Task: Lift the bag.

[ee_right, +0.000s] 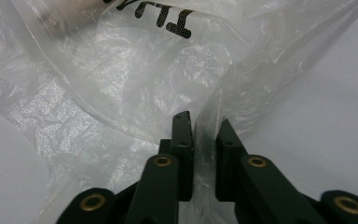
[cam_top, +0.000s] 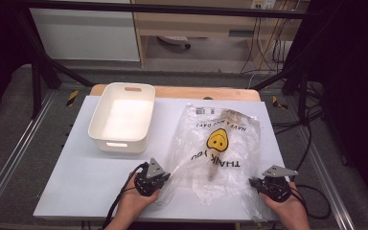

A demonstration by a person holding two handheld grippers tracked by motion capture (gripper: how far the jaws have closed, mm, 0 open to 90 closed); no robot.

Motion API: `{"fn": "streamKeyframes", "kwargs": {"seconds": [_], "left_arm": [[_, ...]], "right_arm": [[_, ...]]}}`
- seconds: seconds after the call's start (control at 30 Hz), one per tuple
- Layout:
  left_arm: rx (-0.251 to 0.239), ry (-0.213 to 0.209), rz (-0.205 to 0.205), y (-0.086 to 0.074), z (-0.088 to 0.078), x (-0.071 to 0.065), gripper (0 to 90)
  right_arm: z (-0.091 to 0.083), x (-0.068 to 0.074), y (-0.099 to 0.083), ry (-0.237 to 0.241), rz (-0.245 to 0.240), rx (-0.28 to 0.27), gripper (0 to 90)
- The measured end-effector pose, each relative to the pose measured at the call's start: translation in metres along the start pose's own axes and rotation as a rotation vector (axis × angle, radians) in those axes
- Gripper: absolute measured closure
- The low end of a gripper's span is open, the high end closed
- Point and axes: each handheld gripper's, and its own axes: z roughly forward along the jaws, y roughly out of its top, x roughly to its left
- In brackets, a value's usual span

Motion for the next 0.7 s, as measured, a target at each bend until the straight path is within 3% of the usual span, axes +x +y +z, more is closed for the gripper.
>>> {"fn": "streamKeyframes", "kwargs": {"seconds": [0.07,0.3,0.47,0.7], "left_arm": [[-0.001,0.015,0.003,0.000,-0.002,0.003,90.0],[-0.042,0.043,-0.047,0.005,-0.017,0.020,90.0],[-0.077,0.048,-0.043,0.016,-0.030,0.026,90.0],[-0.090,0.068,-0.007,0.040,-0.044,0.036,90.0]], "right_arm": [[0.001,-0.001,0.001,0.012,-0.004,0.001,89.0],[-0.005,0.000,0.006,0.005,-0.007,-0.010,90.0],[-0.014,-0.001,0.019,-0.009,-0.005,-0.055,90.0],[-0.019,0.000,0.048,-0.023,-0.068,-0.088,90.0]]}}
